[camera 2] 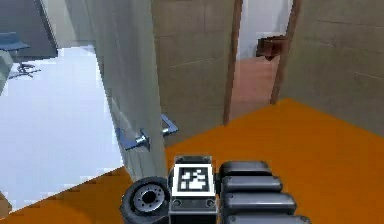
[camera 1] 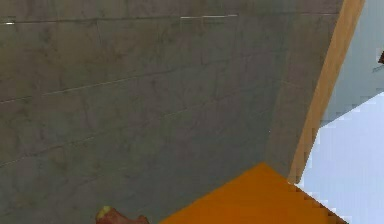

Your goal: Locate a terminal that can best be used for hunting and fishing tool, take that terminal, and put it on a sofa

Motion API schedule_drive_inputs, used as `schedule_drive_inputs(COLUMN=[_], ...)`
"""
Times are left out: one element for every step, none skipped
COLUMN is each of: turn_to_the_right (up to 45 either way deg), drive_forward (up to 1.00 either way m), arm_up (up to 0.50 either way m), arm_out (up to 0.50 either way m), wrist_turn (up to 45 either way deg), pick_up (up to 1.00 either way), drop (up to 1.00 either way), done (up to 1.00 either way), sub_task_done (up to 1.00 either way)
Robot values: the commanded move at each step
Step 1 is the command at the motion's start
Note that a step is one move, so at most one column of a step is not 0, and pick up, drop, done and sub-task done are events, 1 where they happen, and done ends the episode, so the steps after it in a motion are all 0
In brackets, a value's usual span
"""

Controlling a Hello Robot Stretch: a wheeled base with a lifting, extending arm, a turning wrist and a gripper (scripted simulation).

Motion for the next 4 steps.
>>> schedule_drive_inputs(turn_to_the_right=[39.0,0.0,12.0,0.0], drive_forward=[0.0,0.5,0.0,1.0], arm_up=[0.0,0.0,0.0,0.0], arm_out=[0.0,0.0,0.0,0.0], wrist_turn=[0.0,0.0,0.0,0.0], pick_up=[0.0,0.0,0.0,0.0], drop=[0.0,0.0,0.0,0.0], done=[0.0,0.0,0.0,0.0], sub_task_done=[0.0,0.0,0.0,0.0])
